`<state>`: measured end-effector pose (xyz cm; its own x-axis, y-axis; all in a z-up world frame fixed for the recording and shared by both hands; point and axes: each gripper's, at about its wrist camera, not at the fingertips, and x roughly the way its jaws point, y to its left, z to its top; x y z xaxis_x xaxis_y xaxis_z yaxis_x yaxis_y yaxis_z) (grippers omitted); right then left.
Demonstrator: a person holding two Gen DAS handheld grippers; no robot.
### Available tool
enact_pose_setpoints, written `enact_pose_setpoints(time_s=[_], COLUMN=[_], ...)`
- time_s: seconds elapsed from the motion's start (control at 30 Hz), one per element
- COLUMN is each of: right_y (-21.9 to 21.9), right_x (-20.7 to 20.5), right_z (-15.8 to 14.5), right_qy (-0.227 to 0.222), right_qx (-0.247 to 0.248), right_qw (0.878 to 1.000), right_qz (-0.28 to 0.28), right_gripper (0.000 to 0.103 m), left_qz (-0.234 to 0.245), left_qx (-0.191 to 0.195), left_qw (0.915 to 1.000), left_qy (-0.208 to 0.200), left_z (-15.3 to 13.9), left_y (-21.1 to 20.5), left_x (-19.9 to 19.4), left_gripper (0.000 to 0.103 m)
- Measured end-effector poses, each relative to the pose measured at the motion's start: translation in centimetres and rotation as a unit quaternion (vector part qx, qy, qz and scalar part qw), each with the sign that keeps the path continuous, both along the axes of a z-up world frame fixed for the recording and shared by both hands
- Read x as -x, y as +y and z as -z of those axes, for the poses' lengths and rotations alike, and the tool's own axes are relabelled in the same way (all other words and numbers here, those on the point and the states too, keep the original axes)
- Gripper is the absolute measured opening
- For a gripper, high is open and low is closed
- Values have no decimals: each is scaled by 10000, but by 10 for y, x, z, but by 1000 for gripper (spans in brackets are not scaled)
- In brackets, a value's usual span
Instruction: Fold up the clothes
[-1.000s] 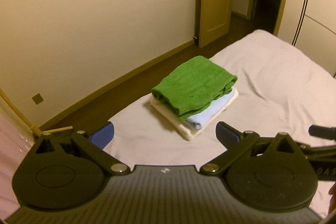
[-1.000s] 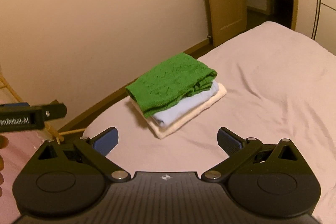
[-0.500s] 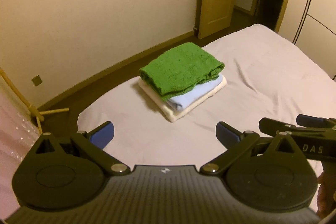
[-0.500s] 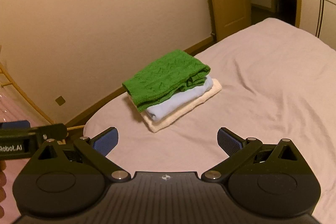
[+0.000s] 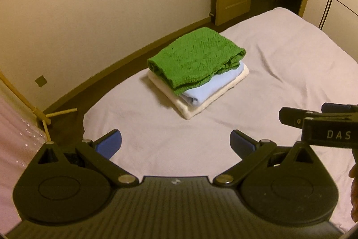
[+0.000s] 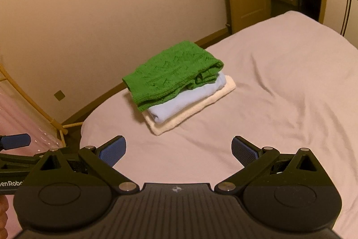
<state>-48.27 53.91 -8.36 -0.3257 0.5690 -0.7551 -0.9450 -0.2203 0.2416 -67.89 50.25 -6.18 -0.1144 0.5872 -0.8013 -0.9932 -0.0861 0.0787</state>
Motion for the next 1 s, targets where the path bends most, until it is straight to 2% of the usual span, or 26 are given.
enact_pose_setpoints(time_s=[0.43, 1.0], right_y=[42, 77], right_x=[8, 20], right_z=[25, 55], right_qy=[-98, -238], right_qx=[371, 784], right_qw=[9993, 9966], right_qz=[36, 94], right_gripper=[103, 103], left_qz=[6, -36], left_qx=[435, 743], left_qw=[9990, 9971], left_qy=[-90, -174], left_z=[28, 59], left_y=[51, 92], left_x=[11, 27], left_gripper=[102, 102])
